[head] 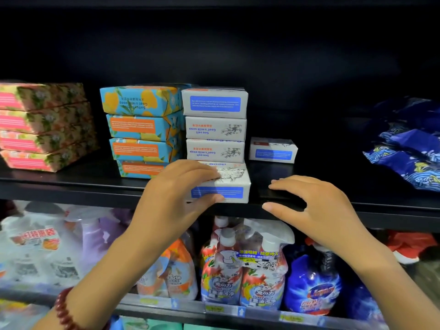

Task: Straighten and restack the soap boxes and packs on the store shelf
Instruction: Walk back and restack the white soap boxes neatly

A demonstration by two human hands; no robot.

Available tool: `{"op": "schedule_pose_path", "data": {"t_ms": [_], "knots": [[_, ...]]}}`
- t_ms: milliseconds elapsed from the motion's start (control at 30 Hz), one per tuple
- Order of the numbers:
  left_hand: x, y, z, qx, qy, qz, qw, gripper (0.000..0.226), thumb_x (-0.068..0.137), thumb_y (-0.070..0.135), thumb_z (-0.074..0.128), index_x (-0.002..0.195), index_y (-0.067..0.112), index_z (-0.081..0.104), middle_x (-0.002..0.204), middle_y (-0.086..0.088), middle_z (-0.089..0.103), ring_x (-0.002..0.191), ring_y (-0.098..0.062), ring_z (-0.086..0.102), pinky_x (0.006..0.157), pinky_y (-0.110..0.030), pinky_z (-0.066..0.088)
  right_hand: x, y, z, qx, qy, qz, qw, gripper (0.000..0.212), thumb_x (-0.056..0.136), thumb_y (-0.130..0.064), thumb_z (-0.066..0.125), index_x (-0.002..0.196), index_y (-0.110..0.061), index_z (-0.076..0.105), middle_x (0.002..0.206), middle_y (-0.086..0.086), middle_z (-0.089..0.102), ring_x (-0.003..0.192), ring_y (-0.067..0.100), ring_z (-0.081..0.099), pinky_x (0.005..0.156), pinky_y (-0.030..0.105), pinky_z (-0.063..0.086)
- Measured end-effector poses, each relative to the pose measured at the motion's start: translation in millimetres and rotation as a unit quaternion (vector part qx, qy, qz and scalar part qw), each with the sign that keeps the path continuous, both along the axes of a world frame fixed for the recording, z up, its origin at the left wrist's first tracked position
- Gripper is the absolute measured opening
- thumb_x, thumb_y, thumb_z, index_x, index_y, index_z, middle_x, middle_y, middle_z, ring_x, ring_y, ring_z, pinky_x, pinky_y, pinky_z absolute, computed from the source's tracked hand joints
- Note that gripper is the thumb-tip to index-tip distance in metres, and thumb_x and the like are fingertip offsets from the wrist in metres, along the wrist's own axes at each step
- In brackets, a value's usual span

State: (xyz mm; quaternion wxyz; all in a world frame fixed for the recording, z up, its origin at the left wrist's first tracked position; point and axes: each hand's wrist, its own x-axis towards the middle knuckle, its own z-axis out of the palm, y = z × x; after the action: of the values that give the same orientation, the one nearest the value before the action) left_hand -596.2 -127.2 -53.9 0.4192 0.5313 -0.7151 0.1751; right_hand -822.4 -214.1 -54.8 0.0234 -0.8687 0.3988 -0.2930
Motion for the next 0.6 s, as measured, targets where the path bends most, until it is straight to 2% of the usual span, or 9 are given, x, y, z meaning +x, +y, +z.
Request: {"op": "schedule_pose_path", "data": {"t_ms": [233,367,467,533,600], "knots": [[3.1,-4.2,-0.3,0.006,0.047,-0.006,0.999,0.034,0.072,0.026,0.077,0.097,0.004,0.072,0.099,-0.003,0.07,0.097,-0.021,0.065,0.085,-0.033,0.047,0.3,0.3,0.1,-0.004,0.004,-0.003,1.0,0.059,0.071,-0.065,0.047,0.117,-0.032,0.063,0.119,-0.019,0.059,0.114,0.0,0.05,0.087,0.015,0.035],[4.6,-9.2,-0.3,0.006,0.07,-0.012,0.997,0.035,0.072,0.027,0.072,0.099,0.004,0.071,0.101,0.002,0.065,0.098,-0.012,0.06,0.086,-0.031,0.046,1.4,1.7,0.6,-0.009,0.003,-0.002,1.0,0.06,0.07,-0.064,0.046,0.117,-0.031,0.063,0.118,-0.019,0.06,0.113,0.001,0.05,0.087,0.015,0.035],[4.9,-10.7,-2.5,0.004,0.067,-0.004,0.998,0.035,0.072,0.025,0.072,0.101,0.005,0.07,0.106,0.001,0.066,0.102,-0.016,0.062,0.09,-0.03,0.046,0.8,2.4,3.3,0.002,-0.004,0.018,1.0,0.059,0.069,-0.066,0.047,0.114,-0.03,0.064,0.114,-0.021,0.06,0.108,-0.002,0.051,0.086,0.015,0.037],[3.0,-9.2,-5.8,-0.028,0.041,0.026,0.998,0.035,0.073,0.024,0.079,0.102,0.005,0.07,0.11,-0.004,0.066,0.105,-0.022,0.062,0.091,-0.034,0.046,-1.8,-1.0,9.6,0.048,-0.054,0.053,0.996,0.057,0.067,-0.067,0.051,0.106,-0.029,0.068,0.107,-0.022,0.063,0.102,-0.007,0.053,0.086,0.011,0.04],[-4.2,-6.4,-7.5,-0.085,0.025,0.032,0.996,0.031,0.075,0.021,0.076,0.1,0.003,0.07,0.108,-0.007,0.065,0.102,-0.024,0.061,0.09,-0.034,0.047,-5.7,-13.1,18.3,0.065,-0.125,0.068,0.988,0.05,0.069,-0.06,0.057,0.103,-0.026,0.069,0.104,-0.02,0.065,0.099,-0.008,0.056,0.087,0.007,0.04]]}}
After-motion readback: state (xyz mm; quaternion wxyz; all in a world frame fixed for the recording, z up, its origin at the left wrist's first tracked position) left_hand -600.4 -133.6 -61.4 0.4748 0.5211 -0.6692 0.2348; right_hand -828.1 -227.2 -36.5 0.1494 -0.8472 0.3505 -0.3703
